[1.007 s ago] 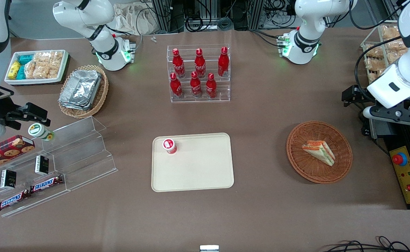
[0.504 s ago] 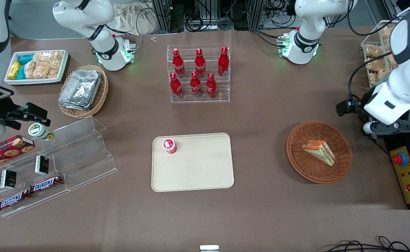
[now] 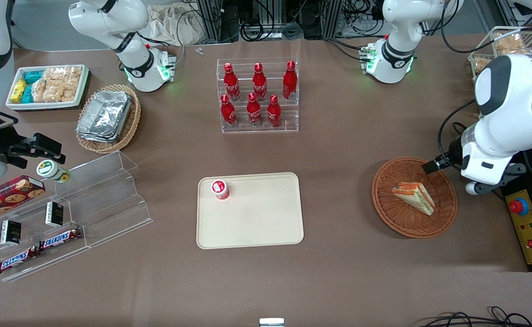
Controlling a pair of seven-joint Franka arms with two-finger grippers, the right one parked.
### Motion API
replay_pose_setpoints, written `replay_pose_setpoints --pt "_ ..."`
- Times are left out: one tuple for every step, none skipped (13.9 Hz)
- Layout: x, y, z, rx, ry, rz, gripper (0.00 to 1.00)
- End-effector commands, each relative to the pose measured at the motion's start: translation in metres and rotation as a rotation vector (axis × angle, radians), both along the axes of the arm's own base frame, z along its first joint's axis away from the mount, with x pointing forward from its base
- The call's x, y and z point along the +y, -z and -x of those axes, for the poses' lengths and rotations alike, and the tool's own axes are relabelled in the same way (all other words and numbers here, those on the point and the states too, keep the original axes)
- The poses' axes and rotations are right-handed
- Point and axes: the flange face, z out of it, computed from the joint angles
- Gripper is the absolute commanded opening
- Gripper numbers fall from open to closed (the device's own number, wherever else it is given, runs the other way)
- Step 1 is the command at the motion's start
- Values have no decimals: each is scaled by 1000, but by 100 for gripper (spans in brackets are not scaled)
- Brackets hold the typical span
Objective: Place sandwich from basket to tray
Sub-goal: 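Move the left gripper down over the wrapped sandwich in the wicker basket, then lower the open left gripper around the sandwich and close it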
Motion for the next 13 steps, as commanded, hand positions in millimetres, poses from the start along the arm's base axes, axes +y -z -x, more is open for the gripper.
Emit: replay_pose_setpoints --pt "5 29 -5 -11 -184 -23 100" --pt "8 43 -10 -14 -268 -46 100" --pt "9 59 -16 -28 -336 -75 100" --pt "9 79 -22 -29 -390 -95 100" --pt "8 95 -26 -27 -434 -98 100" --pt "10 112 -28 -12 -469 -99 100" --pt "11 125 -30 -6 -499 -102 100" --pt "13 136 -34 -14 -555 -99 100" --pt "14 148 -37 -19 -603 -96 100" --pt "16 157 -39 -17 -621 -95 100" --pt "16 160 -38 -14 -620 -96 100" --pt "18 162 -37 -11 -622 -98 100" --pt "25 166 -35 -6 -632 -105 100"
